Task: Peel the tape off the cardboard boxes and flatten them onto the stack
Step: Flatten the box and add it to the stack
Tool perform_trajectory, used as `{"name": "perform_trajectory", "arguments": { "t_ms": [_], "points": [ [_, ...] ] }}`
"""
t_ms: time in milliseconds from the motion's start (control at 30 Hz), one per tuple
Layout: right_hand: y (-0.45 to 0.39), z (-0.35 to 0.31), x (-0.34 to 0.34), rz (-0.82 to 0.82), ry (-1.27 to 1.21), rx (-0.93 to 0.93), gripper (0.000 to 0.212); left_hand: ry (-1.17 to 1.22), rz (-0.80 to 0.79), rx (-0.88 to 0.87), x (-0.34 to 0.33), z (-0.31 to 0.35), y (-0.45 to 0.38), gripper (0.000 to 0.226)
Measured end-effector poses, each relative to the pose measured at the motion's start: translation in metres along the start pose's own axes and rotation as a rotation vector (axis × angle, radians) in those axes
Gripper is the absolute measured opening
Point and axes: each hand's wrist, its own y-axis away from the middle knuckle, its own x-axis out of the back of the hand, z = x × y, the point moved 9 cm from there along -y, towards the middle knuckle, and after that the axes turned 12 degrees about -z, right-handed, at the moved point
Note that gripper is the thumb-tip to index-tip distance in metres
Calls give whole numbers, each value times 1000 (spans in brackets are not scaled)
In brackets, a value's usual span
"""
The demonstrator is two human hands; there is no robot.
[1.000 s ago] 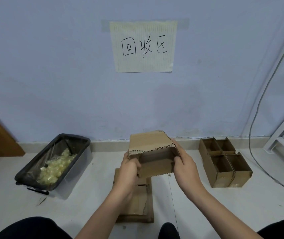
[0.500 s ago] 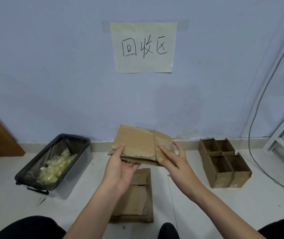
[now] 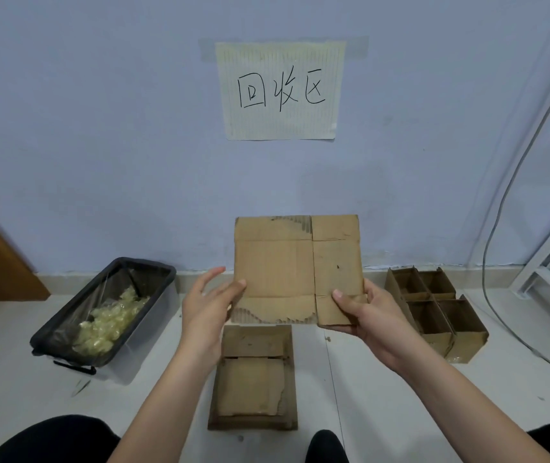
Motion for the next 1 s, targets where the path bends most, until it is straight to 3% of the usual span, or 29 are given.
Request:
{"name": "perform_trajectory", "arguments": {
  "t_ms": [67, 133, 300, 433, 533, 600, 733, 867, 1000],
  "points": [
    [-1, -4, 5, -13, 83, -9, 33, -91, -94, -5, -5, 7, -3, 59],
    [-1, -5, 6, -39, 111, -18, 34, 13, -135, 54, -10, 0, -4, 53],
    [-6, 3, 9, 7, -152, 25, 37, 292, -90, 160, -13, -33, -10, 30],
    [-9, 32, -16, -87, -87, -78, 32, 321, -72, 206, -16, -50, -7, 31],
    [-13, 40, -17, -83, -19, -84, 25, 242, -16, 148, -3, -43, -8, 43],
    [-15, 35, -10, -70, 71, -56, 25, 45, -13, 96, 8, -34, -12, 50],
    [-17, 35, 4, -9, 157, -25, 23, -287, -190, 201, 1, -54, -18, 33],
    [-19, 56, 13, 53, 154, -72, 28, -263, -160, 292, 3, -91, -19, 20],
    [-18, 103, 16, 14, 124, -271, 39, -233, -171, 387, 7, -124, -19, 25]
  ]
}}
